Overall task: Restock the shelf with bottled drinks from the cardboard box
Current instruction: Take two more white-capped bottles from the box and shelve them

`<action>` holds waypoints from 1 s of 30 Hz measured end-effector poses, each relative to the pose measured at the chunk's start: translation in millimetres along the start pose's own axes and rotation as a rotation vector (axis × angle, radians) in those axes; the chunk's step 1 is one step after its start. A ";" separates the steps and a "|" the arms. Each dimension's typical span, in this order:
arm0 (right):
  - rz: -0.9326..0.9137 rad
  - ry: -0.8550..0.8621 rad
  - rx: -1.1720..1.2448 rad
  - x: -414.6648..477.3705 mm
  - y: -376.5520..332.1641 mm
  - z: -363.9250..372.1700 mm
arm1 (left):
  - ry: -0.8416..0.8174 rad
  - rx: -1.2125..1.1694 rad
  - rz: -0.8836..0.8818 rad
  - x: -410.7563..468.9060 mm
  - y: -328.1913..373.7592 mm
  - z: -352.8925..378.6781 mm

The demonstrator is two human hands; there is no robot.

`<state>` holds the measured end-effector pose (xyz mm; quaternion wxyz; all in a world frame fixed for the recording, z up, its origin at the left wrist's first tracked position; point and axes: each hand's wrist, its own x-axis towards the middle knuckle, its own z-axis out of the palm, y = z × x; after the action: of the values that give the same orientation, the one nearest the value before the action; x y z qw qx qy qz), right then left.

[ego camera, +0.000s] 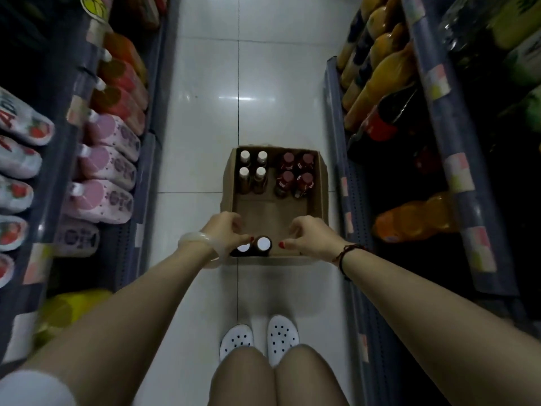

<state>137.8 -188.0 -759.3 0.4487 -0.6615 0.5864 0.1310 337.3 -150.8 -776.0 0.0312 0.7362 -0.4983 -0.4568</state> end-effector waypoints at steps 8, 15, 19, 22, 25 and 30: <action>-0.006 0.026 0.045 90.0 55.1 80.1 | 0.030 -0.055 -0.026 74.9 -68.2 81.1; -0.036 0.035 0.102 146.4 84.6 129.7 | 0.056 -0.101 0.017 123.1 -112.2 133.1; -0.055 0.026 0.178 169.5 93.9 143.7 | 0.060 -0.148 0.021 141.0 -127.3 146.0; -0.070 0.004 0.257 179.4 98.6 151.2 | 0.053 -0.191 0.032 148.7 -135.0 150.8; -0.053 -0.036 0.319 184.9 101.3 156.4 | 0.051 -0.242 0.050 151.6 -137.7 154.6; -0.068 -0.102 0.319 189.2 99.3 162.4 | 0.019 -0.309 0.060 153.9 -137.7 153.3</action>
<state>159.0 -182.1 -1026.8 0.5813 -0.5939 0.5536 0.0545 339.8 -136.3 -1032.8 0.1627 0.7117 -0.4434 -0.5199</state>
